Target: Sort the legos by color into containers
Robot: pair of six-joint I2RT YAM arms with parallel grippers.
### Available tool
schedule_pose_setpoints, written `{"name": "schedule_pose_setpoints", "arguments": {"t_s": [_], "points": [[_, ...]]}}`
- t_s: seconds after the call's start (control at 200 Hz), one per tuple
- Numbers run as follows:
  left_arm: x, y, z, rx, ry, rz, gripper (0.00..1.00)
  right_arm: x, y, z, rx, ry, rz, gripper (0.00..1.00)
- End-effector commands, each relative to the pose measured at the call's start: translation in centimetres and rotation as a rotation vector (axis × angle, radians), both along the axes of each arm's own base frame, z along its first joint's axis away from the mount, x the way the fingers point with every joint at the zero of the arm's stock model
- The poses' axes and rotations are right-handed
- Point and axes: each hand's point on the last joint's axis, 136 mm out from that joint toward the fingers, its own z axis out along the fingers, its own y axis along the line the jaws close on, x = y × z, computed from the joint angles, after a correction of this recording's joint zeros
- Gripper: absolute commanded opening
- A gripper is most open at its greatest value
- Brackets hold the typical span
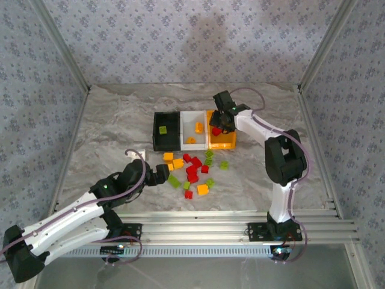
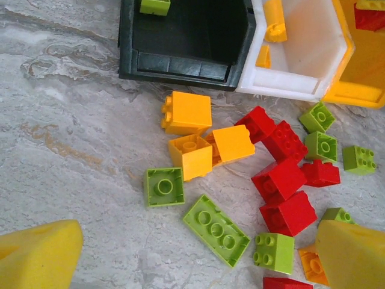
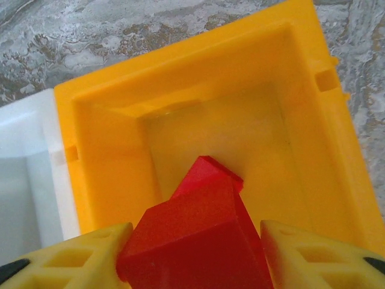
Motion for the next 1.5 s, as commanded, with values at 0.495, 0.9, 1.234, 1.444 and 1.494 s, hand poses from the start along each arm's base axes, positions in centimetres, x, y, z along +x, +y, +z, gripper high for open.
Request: {"name": "schedule_pose_setpoints", "arguments": {"t_s": [0.495, 0.9, 1.234, 1.444, 1.494], "points": [[0.8, -0.6, -1.0, 0.035, 0.058, -0.038, 0.92, -7.0, 0.4, 8.4, 0.094, -0.19, 0.036, 0.65], [4.9, -3.5, -8.6, 0.246, 0.222, -0.088, 0.68, -13.2, -1.8, 4.5, 0.089, -0.138, 0.044, 0.64], [4.9, -2.4, -11.4, 0.321, 0.269, -0.052, 0.55, -13.6, -2.9, 5.1, 0.095, -0.161, 0.024, 0.64], [4.4, -1.9, -11.8, 0.326, 0.279, -0.05, 0.41, -13.5, -3.1, 4.9, 0.096, -0.161, 0.016, 0.64], [4.3, -1.8, -11.8, 0.329, 0.281, -0.051, 0.38, -13.5, -3.3, 4.9, 0.097, -0.16, 0.009, 0.64]]}}
